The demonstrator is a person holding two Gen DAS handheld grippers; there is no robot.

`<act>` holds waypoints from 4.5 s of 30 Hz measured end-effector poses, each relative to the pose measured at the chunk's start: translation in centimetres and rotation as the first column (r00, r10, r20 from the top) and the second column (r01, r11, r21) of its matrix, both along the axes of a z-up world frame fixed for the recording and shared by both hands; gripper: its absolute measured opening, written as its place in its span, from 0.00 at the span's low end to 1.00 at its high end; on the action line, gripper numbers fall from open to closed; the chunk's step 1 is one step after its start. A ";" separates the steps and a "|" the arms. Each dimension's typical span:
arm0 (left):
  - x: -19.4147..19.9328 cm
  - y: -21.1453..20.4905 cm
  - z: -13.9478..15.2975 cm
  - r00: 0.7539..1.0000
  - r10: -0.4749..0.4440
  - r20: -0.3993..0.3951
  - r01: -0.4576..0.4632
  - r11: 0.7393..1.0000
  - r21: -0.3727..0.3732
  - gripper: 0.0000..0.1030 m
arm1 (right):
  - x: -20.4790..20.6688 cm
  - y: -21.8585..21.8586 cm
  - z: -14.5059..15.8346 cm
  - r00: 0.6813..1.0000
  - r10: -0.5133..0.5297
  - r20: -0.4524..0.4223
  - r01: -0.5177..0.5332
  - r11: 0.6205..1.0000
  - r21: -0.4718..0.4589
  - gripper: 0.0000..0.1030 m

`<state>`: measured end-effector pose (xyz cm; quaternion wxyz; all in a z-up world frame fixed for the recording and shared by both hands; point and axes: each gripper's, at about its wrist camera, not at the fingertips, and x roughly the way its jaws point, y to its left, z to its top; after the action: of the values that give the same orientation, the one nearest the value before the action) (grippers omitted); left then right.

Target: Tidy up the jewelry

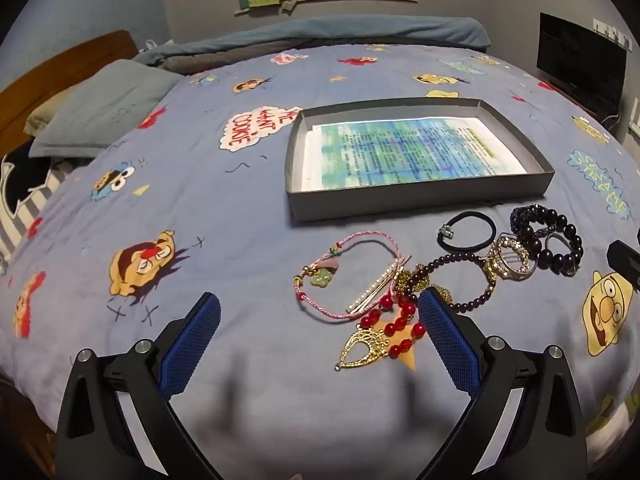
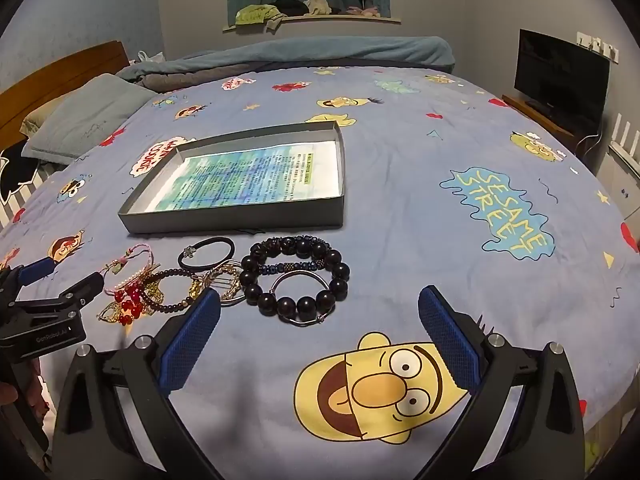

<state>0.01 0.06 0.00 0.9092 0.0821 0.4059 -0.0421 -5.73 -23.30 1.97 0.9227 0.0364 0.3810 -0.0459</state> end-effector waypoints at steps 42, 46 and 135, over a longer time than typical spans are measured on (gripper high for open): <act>0.0 -0.2 0.1 1.000 -0.010 -0.013 0.009 1.000 -0.028 0.95 | 0.3 -0.4 -0.4 1.000 -0.007 -0.002 0.007 1.000 0.004 0.95; 0.2 -0.1 0.1 1.000 -0.010 -0.015 0.009 0.999 -0.032 0.95 | 0.4 -0.4 -0.4 1.000 -0.005 -0.001 0.005 1.000 0.004 0.95; 4.1 2.5 -5.2 0.979 -0.184 -0.088 0.172 0.977 -0.122 0.22 | 5.8 -3.7 -5.6 0.989 0.129 -0.067 -0.118 0.983 0.140 0.23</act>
<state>4.14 2.52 -5.19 0.8839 0.0640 0.4382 -0.1505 0.12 -26.96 -3.66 0.9040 0.0736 0.4195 0.0361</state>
